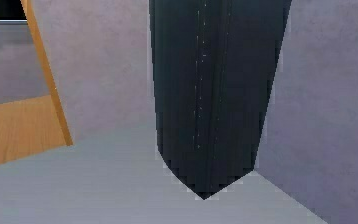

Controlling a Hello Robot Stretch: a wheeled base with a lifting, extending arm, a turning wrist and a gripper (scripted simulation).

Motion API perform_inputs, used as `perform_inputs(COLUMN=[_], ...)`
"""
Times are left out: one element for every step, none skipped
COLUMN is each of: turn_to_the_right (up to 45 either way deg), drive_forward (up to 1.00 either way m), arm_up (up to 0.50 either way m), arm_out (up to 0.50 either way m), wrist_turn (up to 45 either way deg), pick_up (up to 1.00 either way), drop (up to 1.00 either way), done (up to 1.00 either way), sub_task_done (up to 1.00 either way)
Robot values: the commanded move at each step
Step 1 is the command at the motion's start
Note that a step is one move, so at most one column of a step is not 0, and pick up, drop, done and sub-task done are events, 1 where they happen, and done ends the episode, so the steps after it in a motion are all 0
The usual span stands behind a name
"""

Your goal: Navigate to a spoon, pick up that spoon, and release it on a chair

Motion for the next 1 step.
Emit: perform_inputs(turn_to_the_right=[0.0], drive_forward=[0.00], arm_up=[0.00], arm_out=[0.00], wrist_turn=[45.0], pick_up=[0.00], drop=[0.00], done=[0.00], sub_task_done=[0.00])
